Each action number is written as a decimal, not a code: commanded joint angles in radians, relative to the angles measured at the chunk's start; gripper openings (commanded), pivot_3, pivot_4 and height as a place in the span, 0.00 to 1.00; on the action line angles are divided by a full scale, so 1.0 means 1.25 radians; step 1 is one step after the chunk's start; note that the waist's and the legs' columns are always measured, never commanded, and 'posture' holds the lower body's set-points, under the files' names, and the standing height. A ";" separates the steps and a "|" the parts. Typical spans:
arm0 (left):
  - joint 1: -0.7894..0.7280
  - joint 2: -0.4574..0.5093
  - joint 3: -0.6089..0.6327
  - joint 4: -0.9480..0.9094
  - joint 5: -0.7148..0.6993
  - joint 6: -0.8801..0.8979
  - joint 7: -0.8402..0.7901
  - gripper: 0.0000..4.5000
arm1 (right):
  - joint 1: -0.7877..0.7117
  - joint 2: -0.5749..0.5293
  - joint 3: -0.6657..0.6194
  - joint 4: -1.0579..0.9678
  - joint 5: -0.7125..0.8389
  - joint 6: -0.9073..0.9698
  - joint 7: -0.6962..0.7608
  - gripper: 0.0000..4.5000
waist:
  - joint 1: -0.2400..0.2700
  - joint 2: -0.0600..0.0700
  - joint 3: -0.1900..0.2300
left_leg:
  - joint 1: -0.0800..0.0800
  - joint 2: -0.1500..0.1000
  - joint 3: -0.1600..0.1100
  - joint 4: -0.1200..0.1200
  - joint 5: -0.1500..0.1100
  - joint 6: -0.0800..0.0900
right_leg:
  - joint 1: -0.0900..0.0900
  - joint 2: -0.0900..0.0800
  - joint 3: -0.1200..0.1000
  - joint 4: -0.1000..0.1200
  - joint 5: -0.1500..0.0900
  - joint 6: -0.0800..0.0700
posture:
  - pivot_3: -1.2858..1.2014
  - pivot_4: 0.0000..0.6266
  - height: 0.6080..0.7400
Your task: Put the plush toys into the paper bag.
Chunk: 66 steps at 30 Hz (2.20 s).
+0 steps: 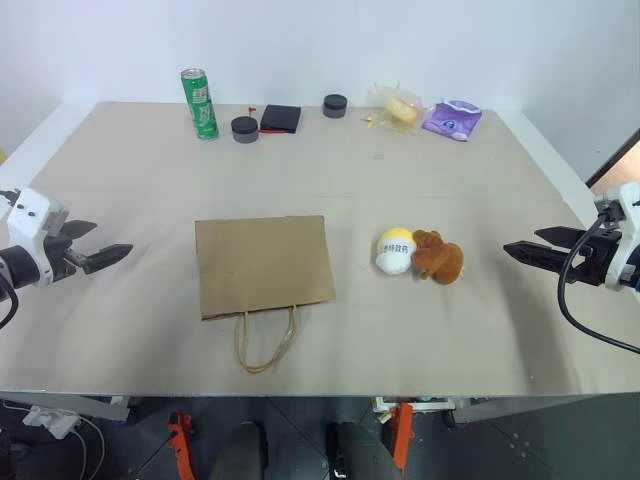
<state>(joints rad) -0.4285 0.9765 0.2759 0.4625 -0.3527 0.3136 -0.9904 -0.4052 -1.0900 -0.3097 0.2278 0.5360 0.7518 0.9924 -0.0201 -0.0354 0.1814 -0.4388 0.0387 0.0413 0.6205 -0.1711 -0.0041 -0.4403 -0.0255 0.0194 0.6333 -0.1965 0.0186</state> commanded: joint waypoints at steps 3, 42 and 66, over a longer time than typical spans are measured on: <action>-0.006 0.002 0.028 -0.029 -0.011 0.025 0.018 0.99 | 0.002 -0.001 -0.043 -0.006 0.003 -0.001 -0.013 1.00 | 0.000 0.000 0.000 | 0.000 0.000 0.000 0.000 0.000 0.000 | 0.000 0.000 0.000 0.000 0.000 0.000 | 0.52 0.24 1.00; -0.027 -0.172 -0.087 -0.340 -0.023 -0.291 -0.118 0.99 | 0.063 0.034 -0.037 -0.480 0.324 0.019 0.262 1.00 | 0.000 0.000 0.000 | 0.002 0.003 0.002 0.014 0.000 0.000 | 0.002 0.002 0.003 0.010 0.001 -0.003 | 0.52 0.24 1.00; 0.000 -0.197 -0.286 -0.075 -0.001 -1.173 -0.353 0.99 | 0.136 0.094 -0.008 -0.550 0.263 -0.067 0.136 1.00 | 0.002 0.000 0.000 | 0.002 0.007 0.009 0.015 0.000 0.000 | 0.001 0.003 0.004 0.010 0.003 -0.003 | 0.52 0.24 1.00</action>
<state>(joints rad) -0.4141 0.7321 -0.0643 0.3722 -0.3587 -1.1284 -1.4586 -0.2309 -0.9731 -0.2769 -0.4227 0.8393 0.6672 1.1749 -0.0177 -0.0349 0.1813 -0.4362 0.0470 0.0529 0.6386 -0.1708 -0.0036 -0.4391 -0.0223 0.0246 0.6457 -0.1928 0.0146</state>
